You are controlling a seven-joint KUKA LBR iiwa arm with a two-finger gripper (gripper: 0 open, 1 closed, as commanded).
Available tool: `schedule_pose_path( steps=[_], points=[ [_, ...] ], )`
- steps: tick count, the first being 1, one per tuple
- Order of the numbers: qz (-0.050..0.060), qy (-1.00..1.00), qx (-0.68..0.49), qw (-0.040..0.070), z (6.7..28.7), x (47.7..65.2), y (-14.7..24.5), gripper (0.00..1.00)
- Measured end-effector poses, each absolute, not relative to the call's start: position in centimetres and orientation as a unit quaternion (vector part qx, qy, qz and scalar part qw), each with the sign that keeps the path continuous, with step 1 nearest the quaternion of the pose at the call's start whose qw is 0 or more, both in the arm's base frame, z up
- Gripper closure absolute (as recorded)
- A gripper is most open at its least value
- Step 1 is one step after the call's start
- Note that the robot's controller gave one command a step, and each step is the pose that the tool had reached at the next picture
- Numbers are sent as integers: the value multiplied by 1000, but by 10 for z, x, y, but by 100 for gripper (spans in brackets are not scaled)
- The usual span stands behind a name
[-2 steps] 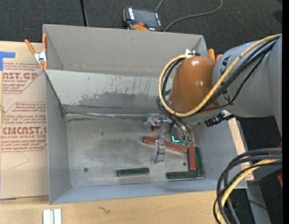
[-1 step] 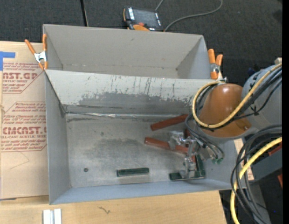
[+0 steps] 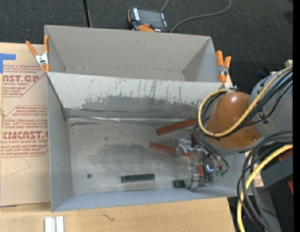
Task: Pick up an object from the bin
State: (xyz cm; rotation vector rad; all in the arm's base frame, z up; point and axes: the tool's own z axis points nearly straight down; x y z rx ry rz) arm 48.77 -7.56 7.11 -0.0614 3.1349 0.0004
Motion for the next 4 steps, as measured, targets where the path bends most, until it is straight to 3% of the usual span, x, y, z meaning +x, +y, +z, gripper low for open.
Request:
schedule_pose_path(
  steps=[1,2,3,4],
  points=[
    [1,995,104,2,71,492,-30,0],
    [2,997,81,0,70,503,75,0],
    [0,996,85,1,71,503,70,100],
    [1,998,66,5,194,528,64,100]
  ],
)
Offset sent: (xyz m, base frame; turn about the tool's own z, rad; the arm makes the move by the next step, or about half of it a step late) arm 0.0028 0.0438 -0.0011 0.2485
